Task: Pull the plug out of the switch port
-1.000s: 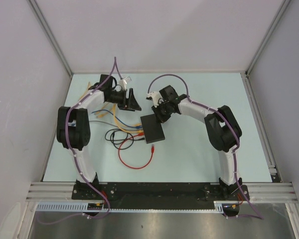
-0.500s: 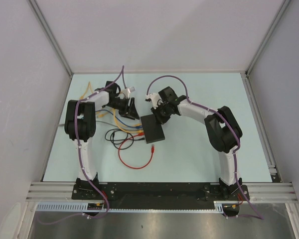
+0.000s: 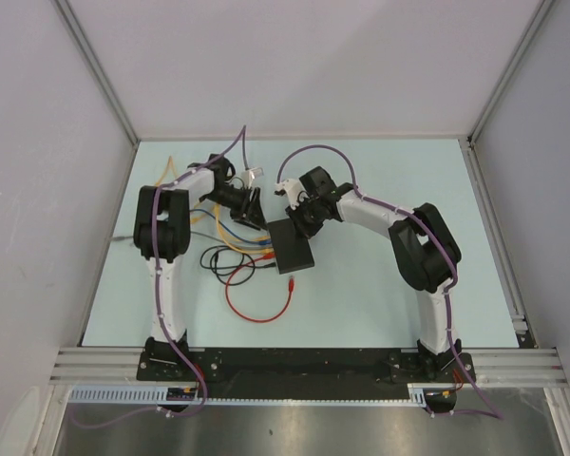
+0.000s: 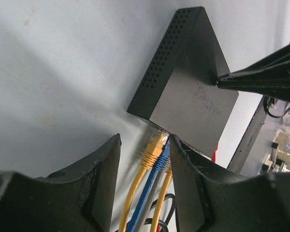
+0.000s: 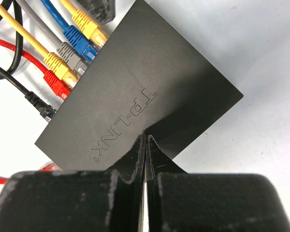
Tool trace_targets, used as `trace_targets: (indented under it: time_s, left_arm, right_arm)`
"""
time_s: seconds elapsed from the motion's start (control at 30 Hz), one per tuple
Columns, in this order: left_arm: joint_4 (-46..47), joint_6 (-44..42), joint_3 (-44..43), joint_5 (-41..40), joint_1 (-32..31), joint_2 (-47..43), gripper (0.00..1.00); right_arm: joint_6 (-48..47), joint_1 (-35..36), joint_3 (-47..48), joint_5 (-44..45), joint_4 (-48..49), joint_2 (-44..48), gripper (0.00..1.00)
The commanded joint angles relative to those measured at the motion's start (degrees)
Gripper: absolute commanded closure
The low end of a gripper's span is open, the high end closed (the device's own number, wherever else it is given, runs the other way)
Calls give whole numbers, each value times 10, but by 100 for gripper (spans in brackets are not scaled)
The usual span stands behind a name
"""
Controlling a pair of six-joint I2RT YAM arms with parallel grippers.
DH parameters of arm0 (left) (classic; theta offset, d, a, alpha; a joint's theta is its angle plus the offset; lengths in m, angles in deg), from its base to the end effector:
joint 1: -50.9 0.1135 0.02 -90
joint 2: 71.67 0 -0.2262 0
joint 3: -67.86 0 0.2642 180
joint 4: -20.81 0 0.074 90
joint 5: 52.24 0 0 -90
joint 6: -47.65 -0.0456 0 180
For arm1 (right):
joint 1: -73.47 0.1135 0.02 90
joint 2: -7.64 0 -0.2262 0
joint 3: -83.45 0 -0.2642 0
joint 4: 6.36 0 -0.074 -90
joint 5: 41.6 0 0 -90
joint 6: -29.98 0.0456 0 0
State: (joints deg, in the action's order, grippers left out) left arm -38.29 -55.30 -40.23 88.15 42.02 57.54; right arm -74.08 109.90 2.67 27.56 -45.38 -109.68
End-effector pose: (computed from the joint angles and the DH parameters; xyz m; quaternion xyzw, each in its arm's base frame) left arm 0.4164 -0.1006 0.0920 0.2063 0.8784 -0.4211 0.0921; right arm 0.3430 0.2733 0.1345 -0.4486 0.8314 0.2242 0.2394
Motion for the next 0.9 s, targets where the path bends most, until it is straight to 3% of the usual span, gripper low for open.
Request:
trace_targets:
  time_s: [0.0,0.57,0.87]
  left_arm:
    - [-25,-36,-1,38,-3,4,50]
    - [-42,-39,-8,37,-25,32,55]
    - [-75,-63,-24,50,-25,53,64]
  right_arm:
    - [-9,4,-13,15,-25,6,100]
    - [-11,6,-14,16,-27,3,99]
    - [-10,8,-14,18,-25,3,99]
